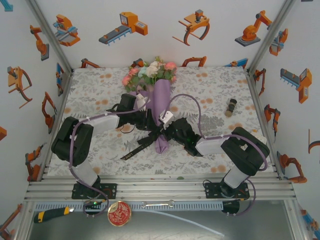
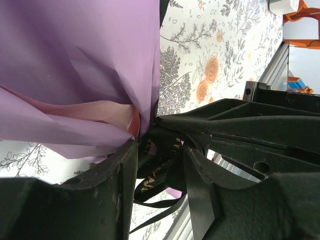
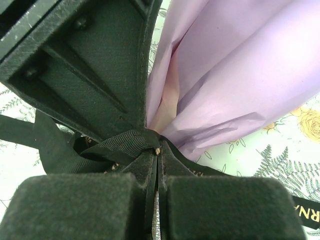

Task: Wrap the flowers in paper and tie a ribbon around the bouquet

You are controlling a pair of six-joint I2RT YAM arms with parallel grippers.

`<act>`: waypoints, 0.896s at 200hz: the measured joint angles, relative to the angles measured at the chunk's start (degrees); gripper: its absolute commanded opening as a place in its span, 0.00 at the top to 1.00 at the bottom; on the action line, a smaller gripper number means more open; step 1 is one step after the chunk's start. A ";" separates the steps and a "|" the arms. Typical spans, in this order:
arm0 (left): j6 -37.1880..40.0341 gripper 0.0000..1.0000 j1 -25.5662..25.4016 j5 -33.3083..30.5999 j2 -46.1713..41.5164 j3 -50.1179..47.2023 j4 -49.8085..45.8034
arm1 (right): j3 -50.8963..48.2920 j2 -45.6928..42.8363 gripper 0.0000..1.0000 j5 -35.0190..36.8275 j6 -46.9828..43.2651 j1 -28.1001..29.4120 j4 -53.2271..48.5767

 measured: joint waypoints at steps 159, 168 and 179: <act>-2.19 1.00 0.39 -2.27 0.37 -0.61 2.32 | -5.99 -5.20 0.66 -1.03 -0.85 0.55 -0.44; -2.19 1.00 0.42 -2.62 0.02 -0.61 2.62 | -6.69 -5.73 0.65 -1.20 -0.83 0.55 -0.46; -2.19 1.00 0.42 -2.99 -0.28 -0.63 2.84 | -7.41 -6.54 0.65 -1.51 -0.85 0.55 -0.72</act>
